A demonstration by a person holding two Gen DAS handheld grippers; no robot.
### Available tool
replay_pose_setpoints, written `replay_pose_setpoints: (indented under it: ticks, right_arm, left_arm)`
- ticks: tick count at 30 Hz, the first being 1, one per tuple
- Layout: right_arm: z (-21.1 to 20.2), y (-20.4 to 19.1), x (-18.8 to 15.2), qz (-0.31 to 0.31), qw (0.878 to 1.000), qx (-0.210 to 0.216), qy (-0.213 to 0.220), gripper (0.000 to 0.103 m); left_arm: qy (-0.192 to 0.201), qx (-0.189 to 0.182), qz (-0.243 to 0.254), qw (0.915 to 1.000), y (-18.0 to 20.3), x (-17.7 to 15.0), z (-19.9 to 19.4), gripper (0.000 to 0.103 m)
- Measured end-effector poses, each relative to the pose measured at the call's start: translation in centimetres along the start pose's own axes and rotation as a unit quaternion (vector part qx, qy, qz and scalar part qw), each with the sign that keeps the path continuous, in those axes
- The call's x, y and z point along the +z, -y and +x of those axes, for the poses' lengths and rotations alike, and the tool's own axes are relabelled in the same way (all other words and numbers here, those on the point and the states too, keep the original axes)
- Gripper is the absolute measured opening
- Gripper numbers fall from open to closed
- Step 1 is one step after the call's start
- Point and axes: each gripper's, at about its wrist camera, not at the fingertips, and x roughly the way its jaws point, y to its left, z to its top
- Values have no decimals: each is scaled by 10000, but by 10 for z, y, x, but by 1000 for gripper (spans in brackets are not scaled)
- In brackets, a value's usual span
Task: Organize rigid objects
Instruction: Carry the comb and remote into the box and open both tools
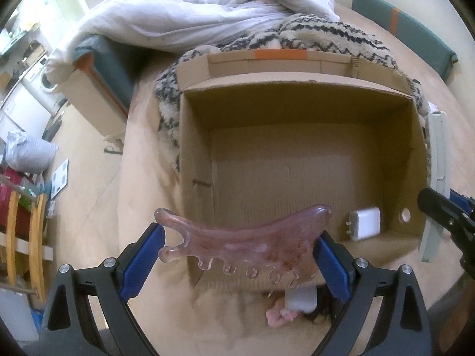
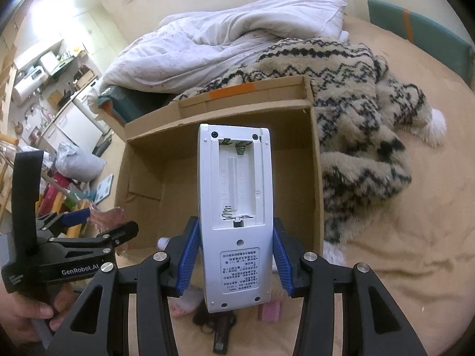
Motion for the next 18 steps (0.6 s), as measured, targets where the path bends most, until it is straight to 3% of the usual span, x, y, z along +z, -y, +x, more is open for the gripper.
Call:
replay_pose_setpoints:
  ticks: [11, 18]
  right_arm:
    - [45, 3, 15, 8, 9990, -139, -429, 49]
    - [57, 5, 8, 88, 9976, -172, -666, 49]
  left_arm:
    - [18, -131, 187, 9997, 19, 14, 38, 96]
    - [-237, -361, 136, 9990, 20, 12, 57, 96]
